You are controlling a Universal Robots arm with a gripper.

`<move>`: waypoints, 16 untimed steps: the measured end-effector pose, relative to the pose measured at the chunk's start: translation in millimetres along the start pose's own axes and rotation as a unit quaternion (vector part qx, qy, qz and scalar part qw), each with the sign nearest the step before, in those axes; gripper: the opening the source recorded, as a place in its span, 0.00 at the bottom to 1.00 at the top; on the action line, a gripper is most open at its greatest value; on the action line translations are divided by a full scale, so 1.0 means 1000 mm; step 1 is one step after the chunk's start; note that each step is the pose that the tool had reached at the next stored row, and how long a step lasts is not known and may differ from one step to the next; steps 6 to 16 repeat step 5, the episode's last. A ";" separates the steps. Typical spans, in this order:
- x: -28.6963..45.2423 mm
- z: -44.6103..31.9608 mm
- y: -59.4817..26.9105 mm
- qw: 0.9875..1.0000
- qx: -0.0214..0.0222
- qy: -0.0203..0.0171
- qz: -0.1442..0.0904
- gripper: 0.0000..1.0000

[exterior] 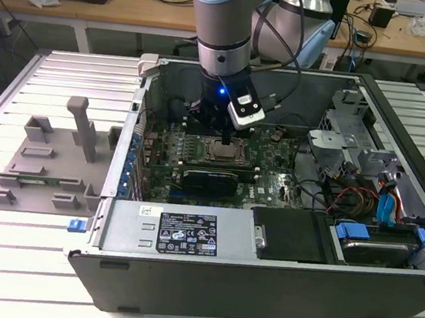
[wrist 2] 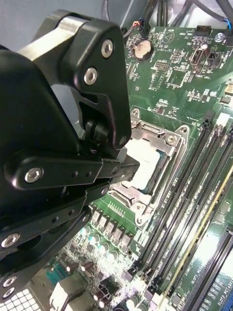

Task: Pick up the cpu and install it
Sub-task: 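Install the second cpu locking lever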

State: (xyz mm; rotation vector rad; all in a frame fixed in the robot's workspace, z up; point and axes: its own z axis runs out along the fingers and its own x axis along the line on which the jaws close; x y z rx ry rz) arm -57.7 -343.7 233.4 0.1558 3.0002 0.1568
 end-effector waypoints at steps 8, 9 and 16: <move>-0.0002 0.0001 0.0000 1.000 0.000 0.000 0.000 0.11; -0.0002 0.0001 0.0000 1.000 0.000 0.000 0.000 0.11; -0.0002 0.0001 0.0000 1.000 0.000 0.000 0.000 0.11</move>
